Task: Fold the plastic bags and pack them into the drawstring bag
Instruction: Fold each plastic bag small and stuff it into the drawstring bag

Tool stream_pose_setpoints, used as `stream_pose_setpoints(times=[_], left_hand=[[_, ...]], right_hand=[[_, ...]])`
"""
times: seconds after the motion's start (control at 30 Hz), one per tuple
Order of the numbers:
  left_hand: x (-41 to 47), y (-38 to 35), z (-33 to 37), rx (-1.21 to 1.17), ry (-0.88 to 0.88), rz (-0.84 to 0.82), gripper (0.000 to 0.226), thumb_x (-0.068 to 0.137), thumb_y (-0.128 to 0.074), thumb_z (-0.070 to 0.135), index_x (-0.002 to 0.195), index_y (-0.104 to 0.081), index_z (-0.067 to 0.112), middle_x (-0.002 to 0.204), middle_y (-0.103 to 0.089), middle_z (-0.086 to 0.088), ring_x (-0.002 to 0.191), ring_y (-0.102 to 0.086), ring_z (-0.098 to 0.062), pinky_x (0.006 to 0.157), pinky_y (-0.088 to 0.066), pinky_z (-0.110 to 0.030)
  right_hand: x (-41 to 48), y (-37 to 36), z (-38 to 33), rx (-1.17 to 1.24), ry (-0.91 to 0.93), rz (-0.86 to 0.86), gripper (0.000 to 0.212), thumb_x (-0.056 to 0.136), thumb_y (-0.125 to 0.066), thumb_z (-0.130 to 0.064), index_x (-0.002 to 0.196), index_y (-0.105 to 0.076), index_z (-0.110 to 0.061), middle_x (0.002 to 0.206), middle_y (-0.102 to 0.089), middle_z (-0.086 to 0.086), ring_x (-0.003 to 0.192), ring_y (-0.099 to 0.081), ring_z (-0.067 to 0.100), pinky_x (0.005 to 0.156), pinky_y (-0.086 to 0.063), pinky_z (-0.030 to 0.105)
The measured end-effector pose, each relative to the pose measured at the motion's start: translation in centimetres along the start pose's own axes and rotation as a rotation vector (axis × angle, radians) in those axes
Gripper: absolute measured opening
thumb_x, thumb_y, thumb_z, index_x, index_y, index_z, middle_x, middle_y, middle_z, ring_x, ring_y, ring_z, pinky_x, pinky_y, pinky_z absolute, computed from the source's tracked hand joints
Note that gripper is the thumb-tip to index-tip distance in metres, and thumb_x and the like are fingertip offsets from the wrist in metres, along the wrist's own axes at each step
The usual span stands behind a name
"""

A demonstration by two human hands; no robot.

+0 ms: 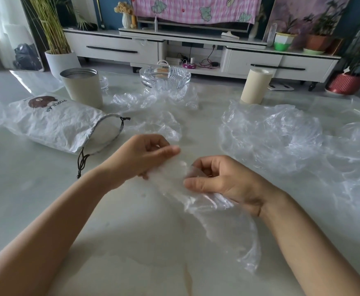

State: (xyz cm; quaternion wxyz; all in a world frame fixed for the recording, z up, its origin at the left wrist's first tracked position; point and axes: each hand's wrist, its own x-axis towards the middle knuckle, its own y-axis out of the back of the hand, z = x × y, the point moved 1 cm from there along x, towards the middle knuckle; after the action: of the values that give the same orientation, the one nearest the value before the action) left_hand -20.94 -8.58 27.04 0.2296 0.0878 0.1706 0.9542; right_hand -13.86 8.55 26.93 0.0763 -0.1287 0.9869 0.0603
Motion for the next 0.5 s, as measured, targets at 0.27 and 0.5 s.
stream_pose_setpoints(times=[0.27,0.5], left_hand=[[-0.1,-1.8,-0.8,-0.423,0.136,-0.223,0.043,0.083,-0.056,0.042,0.104,-0.063,0.005,0.092,-0.070,-0.009,0.083,-0.067,-0.020,0.075,-0.054,-0.033],[-0.4,-2.4,-0.3,-0.423,0.135,-0.187,0.035,0.074,-0.060,0.028,0.099,-0.066,0.005,0.089,-0.066,-0.014,0.078,-0.060,-0.025,0.062,-0.055,-0.027]], right_hand=[[0.6,0.6,0.1,0.215,0.066,0.229,0.009,0.084,-0.064,-0.009,0.076,-0.060,-0.010,0.072,-0.065,0.003,0.067,-0.061,0.014,0.063,-0.050,0.021],[0.8,-0.1,0.3,0.315,-0.011,0.126,0.030,0.084,-0.061,-0.012,0.113,-0.062,-0.002,0.110,-0.067,0.017,0.102,-0.065,0.031,0.093,-0.050,0.038]])
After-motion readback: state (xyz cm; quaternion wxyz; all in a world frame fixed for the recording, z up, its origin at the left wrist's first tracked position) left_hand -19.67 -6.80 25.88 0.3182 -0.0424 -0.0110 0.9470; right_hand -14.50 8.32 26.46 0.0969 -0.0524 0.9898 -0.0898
